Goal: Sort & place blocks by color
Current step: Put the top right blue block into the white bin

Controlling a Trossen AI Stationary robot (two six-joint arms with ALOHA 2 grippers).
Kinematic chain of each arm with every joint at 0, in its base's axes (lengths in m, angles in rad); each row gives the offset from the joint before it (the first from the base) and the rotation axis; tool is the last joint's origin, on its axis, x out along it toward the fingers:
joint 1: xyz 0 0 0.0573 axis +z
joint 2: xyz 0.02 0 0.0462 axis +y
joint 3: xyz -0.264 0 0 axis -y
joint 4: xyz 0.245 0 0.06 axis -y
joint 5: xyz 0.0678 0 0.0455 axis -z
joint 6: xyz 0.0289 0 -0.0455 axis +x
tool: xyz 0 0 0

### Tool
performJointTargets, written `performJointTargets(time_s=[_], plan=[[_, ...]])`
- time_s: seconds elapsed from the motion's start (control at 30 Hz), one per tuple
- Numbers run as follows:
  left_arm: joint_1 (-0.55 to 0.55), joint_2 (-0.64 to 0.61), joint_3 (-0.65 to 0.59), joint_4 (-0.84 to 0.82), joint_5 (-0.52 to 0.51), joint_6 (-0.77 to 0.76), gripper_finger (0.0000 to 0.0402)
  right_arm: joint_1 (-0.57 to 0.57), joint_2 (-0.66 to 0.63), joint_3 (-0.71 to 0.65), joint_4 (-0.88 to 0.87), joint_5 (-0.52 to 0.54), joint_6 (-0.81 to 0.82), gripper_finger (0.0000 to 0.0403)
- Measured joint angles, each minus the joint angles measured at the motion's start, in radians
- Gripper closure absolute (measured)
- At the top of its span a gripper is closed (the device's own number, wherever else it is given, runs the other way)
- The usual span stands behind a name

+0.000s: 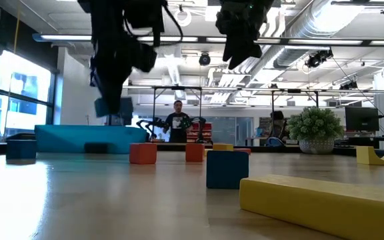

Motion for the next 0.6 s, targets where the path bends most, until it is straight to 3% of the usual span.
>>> performJointTargets(time_s=[0.33, 0.6], plan=[[0.038, -0.203, 0.001, 0.180, 0.114, 0.274, 0.0383, 0.124, 0.000, 0.000, 0.018, -0.001, -0.003, 0.0229], [0.036, -0.274, 0.002, 0.211, 0.123, 0.490, 0.0383, 0.216, 0.000, 0.000, 0.129, -0.002, -0.071, 0.0229]])
